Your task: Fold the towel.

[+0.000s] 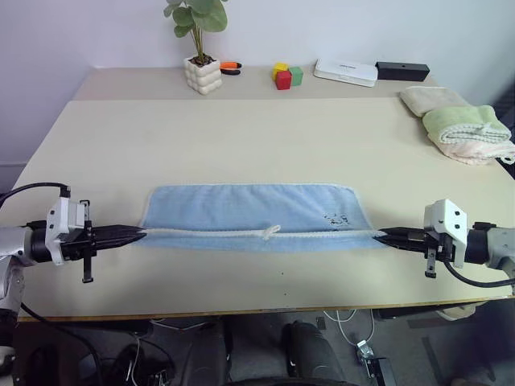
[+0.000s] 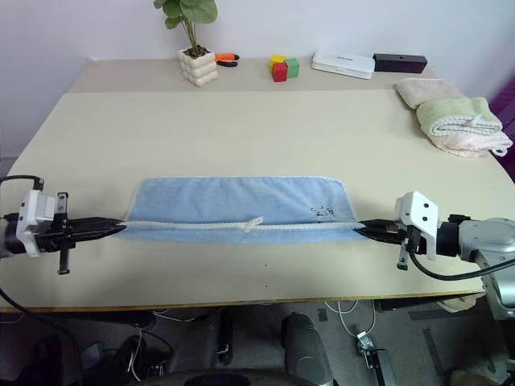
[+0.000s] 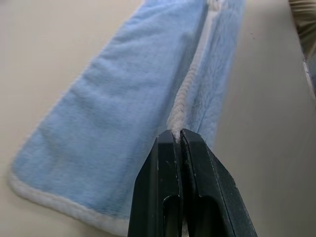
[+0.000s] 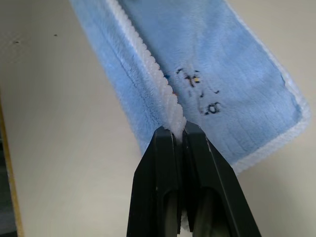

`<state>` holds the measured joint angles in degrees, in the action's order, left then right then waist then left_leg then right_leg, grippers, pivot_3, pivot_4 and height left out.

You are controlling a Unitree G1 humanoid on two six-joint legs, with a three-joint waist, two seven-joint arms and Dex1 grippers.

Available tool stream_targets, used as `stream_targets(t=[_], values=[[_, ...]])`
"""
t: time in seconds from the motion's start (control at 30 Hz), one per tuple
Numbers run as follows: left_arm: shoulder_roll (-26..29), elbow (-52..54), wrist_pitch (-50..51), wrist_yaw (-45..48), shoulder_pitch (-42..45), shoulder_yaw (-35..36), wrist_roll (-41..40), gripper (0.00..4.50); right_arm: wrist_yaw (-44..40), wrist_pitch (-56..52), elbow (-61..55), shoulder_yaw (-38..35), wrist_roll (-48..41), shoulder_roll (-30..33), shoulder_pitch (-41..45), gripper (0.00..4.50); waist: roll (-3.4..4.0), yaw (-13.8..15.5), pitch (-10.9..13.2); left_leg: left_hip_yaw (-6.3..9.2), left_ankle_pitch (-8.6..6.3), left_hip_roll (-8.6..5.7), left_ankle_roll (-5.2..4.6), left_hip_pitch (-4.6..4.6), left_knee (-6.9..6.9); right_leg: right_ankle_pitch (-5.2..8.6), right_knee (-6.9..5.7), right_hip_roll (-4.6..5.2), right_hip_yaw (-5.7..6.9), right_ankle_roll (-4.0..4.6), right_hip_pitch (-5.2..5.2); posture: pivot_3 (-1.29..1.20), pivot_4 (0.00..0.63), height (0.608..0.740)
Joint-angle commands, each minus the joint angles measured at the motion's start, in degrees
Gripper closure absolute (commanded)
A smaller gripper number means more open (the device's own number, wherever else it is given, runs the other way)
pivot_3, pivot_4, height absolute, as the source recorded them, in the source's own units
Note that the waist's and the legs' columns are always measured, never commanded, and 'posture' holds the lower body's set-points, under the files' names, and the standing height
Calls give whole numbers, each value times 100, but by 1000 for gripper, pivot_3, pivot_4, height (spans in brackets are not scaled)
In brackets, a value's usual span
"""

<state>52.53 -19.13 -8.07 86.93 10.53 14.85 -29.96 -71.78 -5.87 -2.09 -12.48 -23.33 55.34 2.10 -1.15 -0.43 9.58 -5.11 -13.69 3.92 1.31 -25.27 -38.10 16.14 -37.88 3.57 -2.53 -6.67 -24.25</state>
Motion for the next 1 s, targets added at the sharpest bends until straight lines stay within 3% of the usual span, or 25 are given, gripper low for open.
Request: stream_targets(t=[0.03, 0.2, 0.4, 0.67, 1.0], values=[[-50, -392, -57, -220, 565, 133, 62, 4500, 143, -79, -93, -47, -144, -129, 346, 4404, 0, -2, 0, 0, 0, 0, 0, 0, -1, 0, 0, 0, 0, -1, 0, 0, 150, 735], [-362, -1767, -451, -570, 1962, -78, 525, 4500, 391, 21, 554, 213, 115, -469, 1127, 4404, -1, 9, 0, 1, 0, -4, 0, 0, -4, -1, -2, -2, 1, -3, 2, 0, 150, 735], [-624, -3081, -1115, -625, 2841, -286, 1032, 4500, 731, 390, 1234, 543, 554, -854, 1904, 4404, 0, -25, 0, 0, 1, -4, 1, -2, -3, -1, -1, -3, 0, -4, -2, 0, 150, 735], [-850, -3957, -1705, -760, 3217, -443, 1474, 4500, 1210, 1184, 2420, 792, 1230, -1168, 2704, 4404, 0, -22, 0, -1, 1, -4, 2, -4, -4, -1, -2, -2, 0, -5, -3, 0, 150, 735], [-945, -4374, -2050, -1129, 3199, -473, 1805, 4500, 1285, 1549, 3144, 1034, 1533, -1387, 3103, 4404, 0, -21, 0, -2, 2, -4, 2, -4, -4, -1, -4, -1, 0, -5, -3, 0, 150, 735]])
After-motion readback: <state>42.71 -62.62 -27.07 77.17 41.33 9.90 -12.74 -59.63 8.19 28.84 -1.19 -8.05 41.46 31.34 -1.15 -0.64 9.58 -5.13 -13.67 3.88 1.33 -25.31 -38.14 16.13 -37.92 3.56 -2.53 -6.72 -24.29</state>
